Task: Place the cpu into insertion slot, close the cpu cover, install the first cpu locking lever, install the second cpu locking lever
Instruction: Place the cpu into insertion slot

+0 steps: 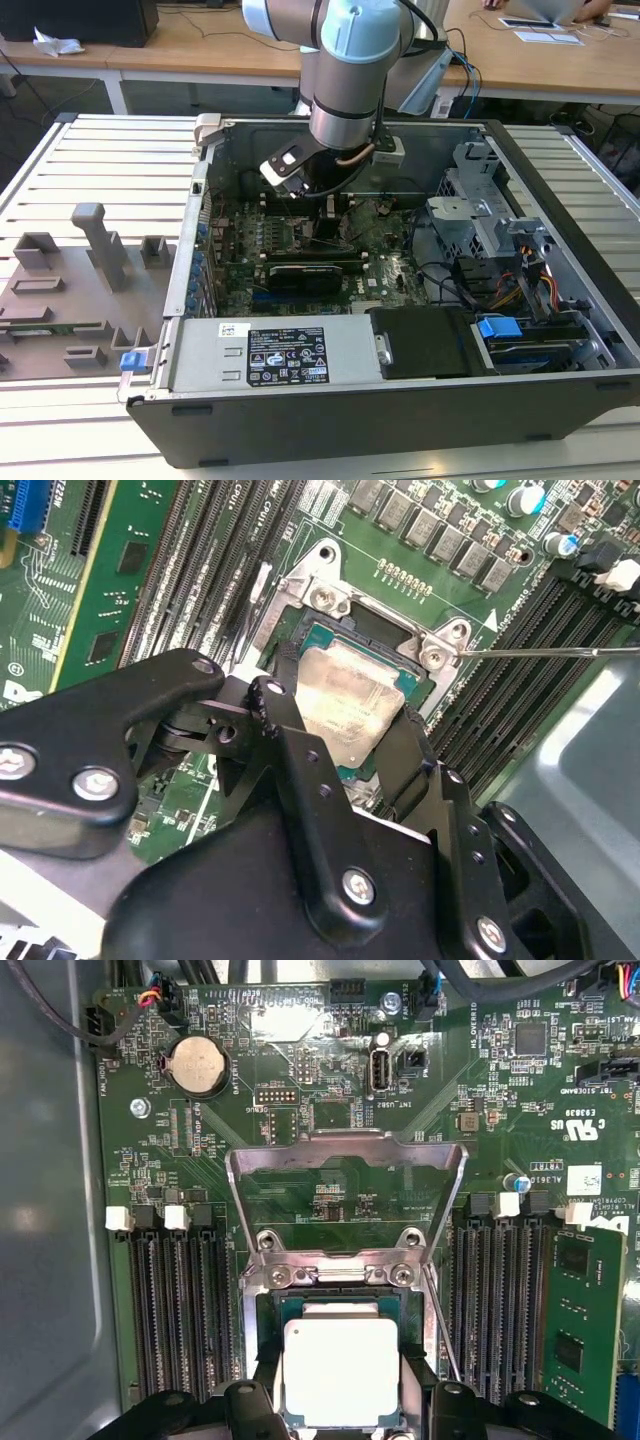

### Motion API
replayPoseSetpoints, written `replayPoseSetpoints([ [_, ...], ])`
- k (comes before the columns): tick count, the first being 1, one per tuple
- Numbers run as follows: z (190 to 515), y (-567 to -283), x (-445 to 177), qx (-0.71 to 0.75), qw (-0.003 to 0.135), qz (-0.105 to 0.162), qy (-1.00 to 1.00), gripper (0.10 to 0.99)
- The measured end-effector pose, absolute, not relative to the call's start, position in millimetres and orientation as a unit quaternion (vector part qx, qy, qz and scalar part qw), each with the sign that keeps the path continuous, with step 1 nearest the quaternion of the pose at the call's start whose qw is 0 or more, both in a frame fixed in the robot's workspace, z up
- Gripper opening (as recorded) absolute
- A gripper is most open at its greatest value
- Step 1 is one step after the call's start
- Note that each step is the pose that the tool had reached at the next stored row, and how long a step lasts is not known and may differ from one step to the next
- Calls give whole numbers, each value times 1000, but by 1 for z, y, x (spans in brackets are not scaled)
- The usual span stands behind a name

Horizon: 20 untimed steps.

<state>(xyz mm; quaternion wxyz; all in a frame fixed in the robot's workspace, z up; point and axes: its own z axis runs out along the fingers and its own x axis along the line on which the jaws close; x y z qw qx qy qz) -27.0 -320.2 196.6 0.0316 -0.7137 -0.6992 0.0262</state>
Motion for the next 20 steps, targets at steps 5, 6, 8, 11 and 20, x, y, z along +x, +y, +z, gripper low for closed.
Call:
replayPoseSetpoints([
  [5, 196, -320, -27, -714, 32, 26, -699, 553],
  [6, 196, -320, -27, -714, 32, 26, -699, 620],
  [8, 196, -320, -27, -714, 32, 26, -699, 620],
  [11, 205, -320, -27, -714, 32, 26, -699, 620],
  [20, 223, -320, -27, -714, 29, 29, -699, 475],
])
